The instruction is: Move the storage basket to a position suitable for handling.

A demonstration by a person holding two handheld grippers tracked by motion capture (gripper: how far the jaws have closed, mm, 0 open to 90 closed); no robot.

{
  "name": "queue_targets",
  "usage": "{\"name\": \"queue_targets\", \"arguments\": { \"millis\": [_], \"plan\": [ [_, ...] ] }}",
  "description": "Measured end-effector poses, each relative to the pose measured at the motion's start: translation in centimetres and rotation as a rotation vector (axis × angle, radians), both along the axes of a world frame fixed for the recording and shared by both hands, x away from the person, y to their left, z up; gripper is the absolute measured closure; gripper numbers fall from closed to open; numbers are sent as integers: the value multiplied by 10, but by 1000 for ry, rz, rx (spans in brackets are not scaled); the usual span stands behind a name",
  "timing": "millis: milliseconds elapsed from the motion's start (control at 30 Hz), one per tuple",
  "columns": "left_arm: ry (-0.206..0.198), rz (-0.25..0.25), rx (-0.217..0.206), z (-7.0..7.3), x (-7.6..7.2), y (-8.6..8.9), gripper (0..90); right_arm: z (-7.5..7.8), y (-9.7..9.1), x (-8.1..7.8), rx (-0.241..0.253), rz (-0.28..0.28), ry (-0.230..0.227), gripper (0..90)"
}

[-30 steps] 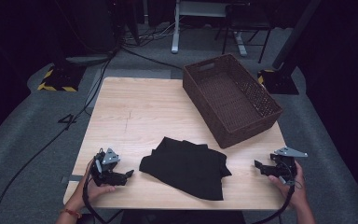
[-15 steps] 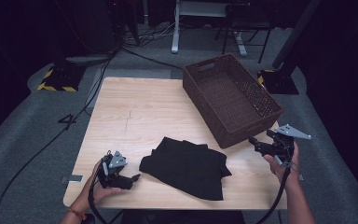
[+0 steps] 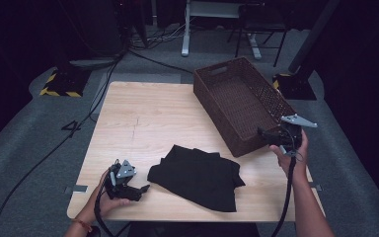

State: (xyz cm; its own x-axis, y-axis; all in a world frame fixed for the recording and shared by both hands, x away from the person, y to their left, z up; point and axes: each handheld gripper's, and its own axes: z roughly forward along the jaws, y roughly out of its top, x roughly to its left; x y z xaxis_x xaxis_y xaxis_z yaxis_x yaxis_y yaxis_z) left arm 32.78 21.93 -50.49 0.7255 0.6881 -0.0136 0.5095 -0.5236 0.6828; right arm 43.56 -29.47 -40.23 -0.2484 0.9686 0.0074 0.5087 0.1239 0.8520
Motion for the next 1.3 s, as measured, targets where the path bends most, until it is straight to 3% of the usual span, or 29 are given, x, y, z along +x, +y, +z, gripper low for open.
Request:
{"name": "queue_targets", "arguments": {
  "millis": [133,233,433,733,1300],
  "plan": [
    [2,-11,2,0,2,-1,99,-5,-4,7,25,-27,24,129],
    [1,-17,3,0,3,-5,90,-7,-2,10,-15,-71,33,131],
    [1,-39,3,0,5,-11,90,-5,-3,14,-19,-98,70,134],
    [3,-73,4,0,11,-23,89,0,-7,22,-55,-64,122,135],
    [7,-148,12,0,23,-52,56,1,-14,41,-78,81,131,147]
  ]
}}
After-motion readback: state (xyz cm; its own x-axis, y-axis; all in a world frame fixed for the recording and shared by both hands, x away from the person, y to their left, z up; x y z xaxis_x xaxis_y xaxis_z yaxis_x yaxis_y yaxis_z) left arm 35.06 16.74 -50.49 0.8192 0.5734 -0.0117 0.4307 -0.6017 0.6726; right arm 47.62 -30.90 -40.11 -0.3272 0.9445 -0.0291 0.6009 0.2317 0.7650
